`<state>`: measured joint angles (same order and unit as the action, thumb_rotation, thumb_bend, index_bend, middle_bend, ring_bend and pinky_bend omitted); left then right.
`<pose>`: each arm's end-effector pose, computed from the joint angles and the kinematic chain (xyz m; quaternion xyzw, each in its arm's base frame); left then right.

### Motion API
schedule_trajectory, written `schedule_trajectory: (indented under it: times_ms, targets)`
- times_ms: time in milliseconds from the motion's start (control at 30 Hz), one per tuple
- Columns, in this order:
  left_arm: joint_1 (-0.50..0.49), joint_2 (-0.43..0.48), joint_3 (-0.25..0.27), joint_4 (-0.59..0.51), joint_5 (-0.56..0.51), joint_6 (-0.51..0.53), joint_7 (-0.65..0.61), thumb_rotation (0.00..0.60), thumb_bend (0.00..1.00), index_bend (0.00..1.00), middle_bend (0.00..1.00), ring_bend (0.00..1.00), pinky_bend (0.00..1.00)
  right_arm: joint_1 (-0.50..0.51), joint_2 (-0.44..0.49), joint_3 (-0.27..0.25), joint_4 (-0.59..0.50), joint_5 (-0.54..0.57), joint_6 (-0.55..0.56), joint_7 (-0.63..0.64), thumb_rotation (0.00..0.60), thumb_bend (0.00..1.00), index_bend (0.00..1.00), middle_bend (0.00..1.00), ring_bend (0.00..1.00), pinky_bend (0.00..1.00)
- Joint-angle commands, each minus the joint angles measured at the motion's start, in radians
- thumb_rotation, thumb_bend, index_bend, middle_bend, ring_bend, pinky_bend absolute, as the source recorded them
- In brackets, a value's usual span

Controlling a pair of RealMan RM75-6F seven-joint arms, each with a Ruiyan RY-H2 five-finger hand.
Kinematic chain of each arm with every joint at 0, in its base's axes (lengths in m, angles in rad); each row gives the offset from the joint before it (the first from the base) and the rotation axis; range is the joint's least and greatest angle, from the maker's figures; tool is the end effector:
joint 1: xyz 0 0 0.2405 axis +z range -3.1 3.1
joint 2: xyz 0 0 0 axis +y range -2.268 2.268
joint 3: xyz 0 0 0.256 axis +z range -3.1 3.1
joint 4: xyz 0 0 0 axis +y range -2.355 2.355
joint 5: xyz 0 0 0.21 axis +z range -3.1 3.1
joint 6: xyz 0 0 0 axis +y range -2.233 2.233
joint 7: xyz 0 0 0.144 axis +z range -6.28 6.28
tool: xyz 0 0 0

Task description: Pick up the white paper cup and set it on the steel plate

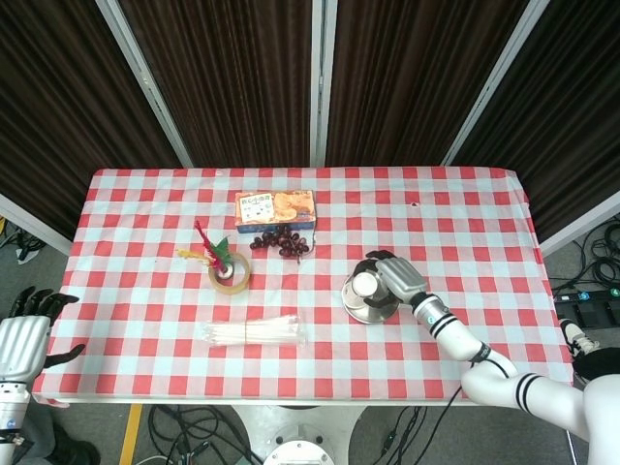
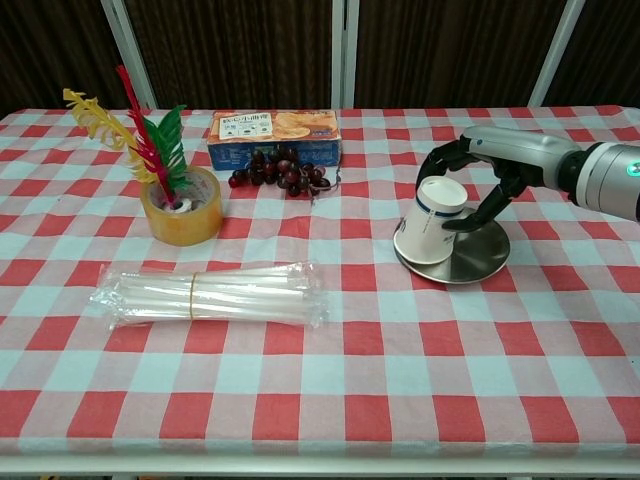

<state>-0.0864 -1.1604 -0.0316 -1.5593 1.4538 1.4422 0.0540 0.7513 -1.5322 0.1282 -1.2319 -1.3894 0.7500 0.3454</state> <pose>-0.3275 0.1779 0.1452 -0.6032 -0.3957 -0.3445 0.6007 -0.1927 -0.3620 -0.0215 0.7195 -0.5042 0.3717 0.2999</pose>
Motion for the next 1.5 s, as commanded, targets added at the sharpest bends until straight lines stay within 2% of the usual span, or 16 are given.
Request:
schedule_trajectory:
  times_ms: [33,267,467,700,967,1200,1400,1500]
  targets:
    - [0.0,-0.001,0.0,0.001,0.0,-0.001,0.001,0.6,0.04,0.27,0.26,0.15,0.09,-0.013,0.013,-0.012,-0.013,-0.008,0.02,-0.012,0.6,0.27,0.62,0.35,0.13,0.11]
    - [-0.005,-0.005,0.0,0.003,0.004,-0.005,0.0,0.6,0.04,0.27,0.26,0.15,0.09,-0.027,0.031,-0.027,-0.017,0.004,0.023,-0.033,0.6,0.27,0.62,0.35,0.13,0.11]
    - [-0.003,-0.004,0.002,0.003,0.004,-0.004,-0.002,0.6,0.04,0.27,0.26,0.15,0.09,-0.03,0.007,-0.005,0.027,0.034,0.047,-0.072,0.6,0.27,0.62,0.35,0.13,0.11]
    - [-0.001,-0.006,0.002,0.006,0.0,-0.003,-0.001,0.6,0.04,0.27,0.26,0.15,0.09,-0.033,0.039,-0.048,-0.04,-0.024,0.045,-0.06,0.6,0.27,0.62,0.35,0.13,0.11]
    - [0.001,-0.006,0.002,0.008,0.001,0.0,-0.005,0.6,0.04,0.27,0.26,0.15,0.09,-0.029,-0.005,-0.008,0.052,0.038,0.05,-0.09,0.6,0.27,0.62,0.35,0.13,0.11]
    - [0.0,-0.007,0.001,0.005,0.001,0.0,-0.001,0.6,0.04,0.27,0.26,0.15,0.09,-0.03,0.038,-0.061,-0.033,-0.05,0.048,-0.021,0.6,0.27,0.62,0.35,0.13,0.11]
    - [0.0,-0.005,0.001,0.005,0.005,0.003,-0.002,0.6,0.04,0.27,0.26,0.15,0.09,-0.025,0.004,-0.018,0.04,0.002,0.056,-0.033,0.6,0.27,0.62,0.34,0.13,0.11]
    - [0.002,-0.005,0.002,0.004,0.003,0.004,-0.001,0.6,0.04,0.27,0.26,0.15,0.09,-0.024,0.004,-0.025,0.032,-0.013,0.059,-0.024,0.6,0.28,0.62,0.34,0.13,0.11]
